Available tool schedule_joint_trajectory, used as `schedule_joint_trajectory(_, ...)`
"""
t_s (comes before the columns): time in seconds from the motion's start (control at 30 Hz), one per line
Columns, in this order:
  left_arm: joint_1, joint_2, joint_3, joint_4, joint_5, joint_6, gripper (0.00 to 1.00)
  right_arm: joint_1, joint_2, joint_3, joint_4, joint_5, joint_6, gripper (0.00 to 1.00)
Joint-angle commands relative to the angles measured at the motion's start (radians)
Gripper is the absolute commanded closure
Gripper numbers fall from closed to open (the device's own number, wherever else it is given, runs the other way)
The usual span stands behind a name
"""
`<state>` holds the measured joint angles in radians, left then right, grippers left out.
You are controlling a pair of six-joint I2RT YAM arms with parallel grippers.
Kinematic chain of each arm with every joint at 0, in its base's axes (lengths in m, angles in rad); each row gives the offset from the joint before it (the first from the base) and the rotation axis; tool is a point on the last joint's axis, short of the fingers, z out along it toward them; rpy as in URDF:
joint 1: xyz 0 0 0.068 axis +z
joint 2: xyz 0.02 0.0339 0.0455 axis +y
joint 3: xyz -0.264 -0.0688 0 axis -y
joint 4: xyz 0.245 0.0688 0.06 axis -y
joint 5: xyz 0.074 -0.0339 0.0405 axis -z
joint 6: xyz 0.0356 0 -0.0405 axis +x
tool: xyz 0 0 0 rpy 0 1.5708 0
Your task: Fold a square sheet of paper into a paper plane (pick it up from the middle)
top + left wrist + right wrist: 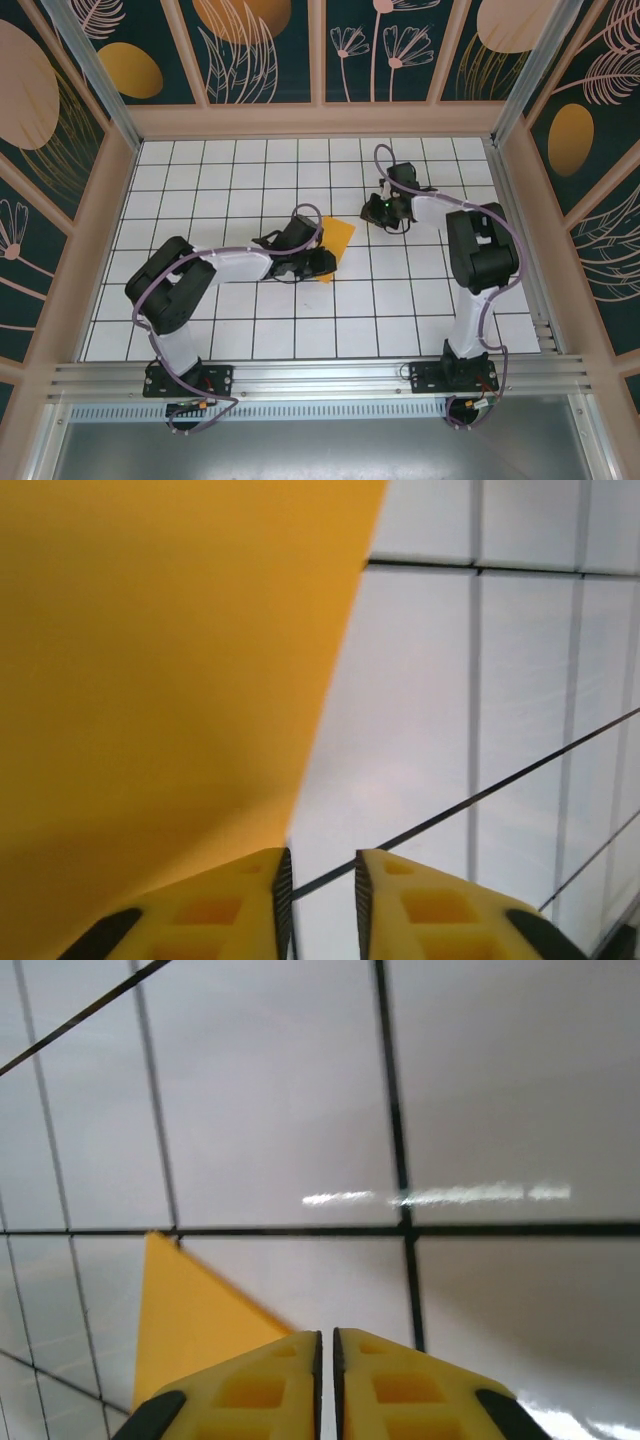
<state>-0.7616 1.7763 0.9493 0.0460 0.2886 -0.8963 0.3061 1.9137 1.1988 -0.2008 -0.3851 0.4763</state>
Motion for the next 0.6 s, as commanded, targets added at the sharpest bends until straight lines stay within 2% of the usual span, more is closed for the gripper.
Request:
schedule_joint_trajectory(0.0,0.033,-0.08,0.052,-0.03,-0.061,0.015,0.66,0.055,-0.112,-0.04,-0.038,0.111,0.01,0.79)
schedule_joint_trajectory(0.13,0.108,-0.141,0.001,-0.043,-0.112,0.012,0.54,0.133,-0.132,-0.061,-0.054,0.224,0.044,0.64)
schedule_joint_trajectory(0.23,0.153,-0.167,-0.037,-0.065,-0.141,0.017,0.5,0.189,-0.098,-0.034,-0.078,0.291,0.056,0.6)
schedule_joint_trajectory(0.33,0.187,-0.188,-0.079,-0.07,-0.169,0.015,0.41,0.234,-0.043,0.01,-0.104,0.349,0.054,0.55)
schedule_joint_trajectory(0.57,0.251,-0.239,-0.152,-0.071,-0.201,0.012,0.27,0.282,0.064,0.087,-0.139,0.391,0.038,0.5)
